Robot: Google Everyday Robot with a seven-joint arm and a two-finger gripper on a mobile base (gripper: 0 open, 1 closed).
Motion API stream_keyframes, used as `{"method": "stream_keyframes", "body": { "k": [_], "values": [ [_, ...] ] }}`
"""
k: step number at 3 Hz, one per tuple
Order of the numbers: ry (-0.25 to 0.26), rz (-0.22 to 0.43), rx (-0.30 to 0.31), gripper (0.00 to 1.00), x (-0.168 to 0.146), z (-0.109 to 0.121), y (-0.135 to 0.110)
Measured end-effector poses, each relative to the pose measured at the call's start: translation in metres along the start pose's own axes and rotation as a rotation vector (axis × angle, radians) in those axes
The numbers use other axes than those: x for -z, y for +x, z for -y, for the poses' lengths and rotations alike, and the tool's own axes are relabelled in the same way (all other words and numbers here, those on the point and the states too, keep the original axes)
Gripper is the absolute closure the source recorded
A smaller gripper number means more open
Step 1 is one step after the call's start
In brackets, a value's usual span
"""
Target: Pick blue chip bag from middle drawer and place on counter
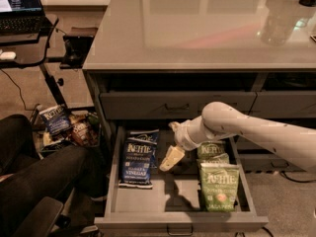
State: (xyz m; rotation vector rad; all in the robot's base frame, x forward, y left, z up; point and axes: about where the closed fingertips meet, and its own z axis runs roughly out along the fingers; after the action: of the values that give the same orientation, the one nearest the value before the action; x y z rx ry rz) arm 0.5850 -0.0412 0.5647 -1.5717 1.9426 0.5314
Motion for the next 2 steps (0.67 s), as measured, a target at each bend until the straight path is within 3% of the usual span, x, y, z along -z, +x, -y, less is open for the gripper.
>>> {"method": "stream_keyframes", "body": {
  "k": [1,2],
  "values": [
    [0.000,0.000,0.000,0.00,0.000,0.000,0.000],
    [0.002,0.017,-0.014,0.00,-0.028,-0.001,0.009]
  ]
}}
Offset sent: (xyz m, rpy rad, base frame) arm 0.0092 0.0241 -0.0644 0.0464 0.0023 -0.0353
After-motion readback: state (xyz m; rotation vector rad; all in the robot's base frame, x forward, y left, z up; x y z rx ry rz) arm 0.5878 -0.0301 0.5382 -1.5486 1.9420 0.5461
